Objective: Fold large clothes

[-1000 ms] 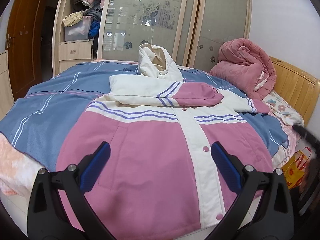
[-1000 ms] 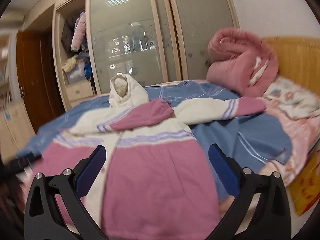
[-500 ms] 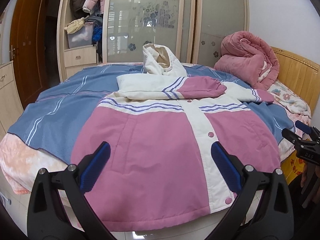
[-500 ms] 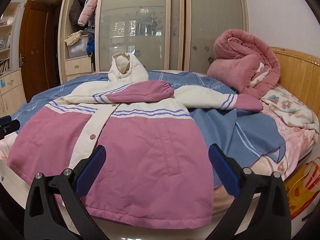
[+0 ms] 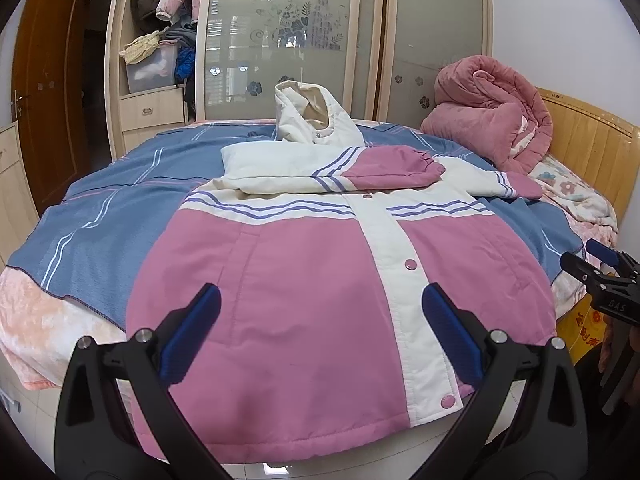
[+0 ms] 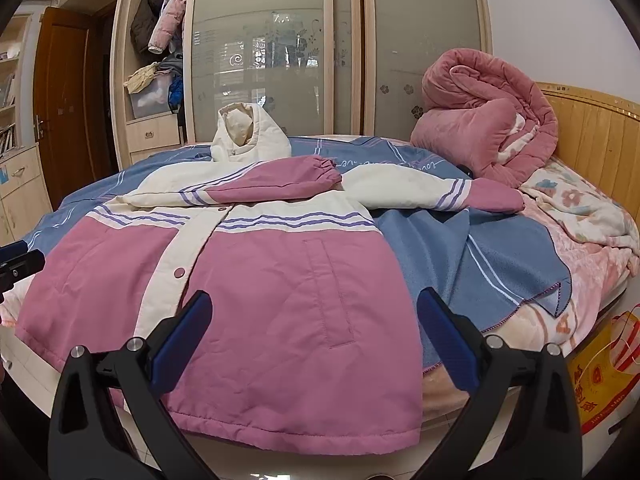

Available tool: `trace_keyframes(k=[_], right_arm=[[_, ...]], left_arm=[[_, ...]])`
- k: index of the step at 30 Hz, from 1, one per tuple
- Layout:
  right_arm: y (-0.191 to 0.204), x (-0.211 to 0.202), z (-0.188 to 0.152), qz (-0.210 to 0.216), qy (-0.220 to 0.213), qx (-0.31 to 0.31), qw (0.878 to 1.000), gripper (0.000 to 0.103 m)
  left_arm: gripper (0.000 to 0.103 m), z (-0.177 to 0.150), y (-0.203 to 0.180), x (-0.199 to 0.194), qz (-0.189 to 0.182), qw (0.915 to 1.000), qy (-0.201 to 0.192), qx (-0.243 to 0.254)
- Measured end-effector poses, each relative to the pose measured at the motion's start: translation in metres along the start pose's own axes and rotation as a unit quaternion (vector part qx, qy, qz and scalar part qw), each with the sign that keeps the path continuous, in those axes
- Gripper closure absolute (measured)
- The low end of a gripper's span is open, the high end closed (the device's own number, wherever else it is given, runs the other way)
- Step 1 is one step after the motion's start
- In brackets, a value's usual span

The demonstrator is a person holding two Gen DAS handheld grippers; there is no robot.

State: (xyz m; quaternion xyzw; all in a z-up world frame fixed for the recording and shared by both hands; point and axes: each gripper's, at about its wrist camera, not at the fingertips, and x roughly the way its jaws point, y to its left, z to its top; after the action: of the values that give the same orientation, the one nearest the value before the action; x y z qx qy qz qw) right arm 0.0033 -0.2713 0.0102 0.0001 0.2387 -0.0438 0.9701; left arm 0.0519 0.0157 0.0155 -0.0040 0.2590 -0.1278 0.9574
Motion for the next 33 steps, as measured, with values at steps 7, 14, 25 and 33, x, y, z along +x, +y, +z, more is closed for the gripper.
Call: trace_keyframes(k=[7, 14, 25, 33], right_arm=[[-0.016, -0.003, 0.008, 0.001, -0.006, 0.029, 1.0, 0.001], [-0.131, 0.014, 0.052, 0.008, 0.0, 0.204, 0.979, 0.001], [-0.339, 0.126, 0.077, 0.014, 0.008, 0.463, 0.886, 0.002], [-0.406, 0.222, 0.067, -0.007, 0.039, 0.528, 0.848, 0.047]], left_arm=[[0.002, 0.001, -0.001, -0.002, -0.008, 1.0, -0.001, 0.003], [0.002, 0.005, -0.001, -0.001, -0.018, 0.9998, 0.0, 0.004], [0.002, 0.007, 0.007, -0.002, -0.017, 0.9999, 0.001, 0.001], [0.002, 0.004, 0.007, 0.017, -0.011, 0.9997, 0.022, 0.003]])
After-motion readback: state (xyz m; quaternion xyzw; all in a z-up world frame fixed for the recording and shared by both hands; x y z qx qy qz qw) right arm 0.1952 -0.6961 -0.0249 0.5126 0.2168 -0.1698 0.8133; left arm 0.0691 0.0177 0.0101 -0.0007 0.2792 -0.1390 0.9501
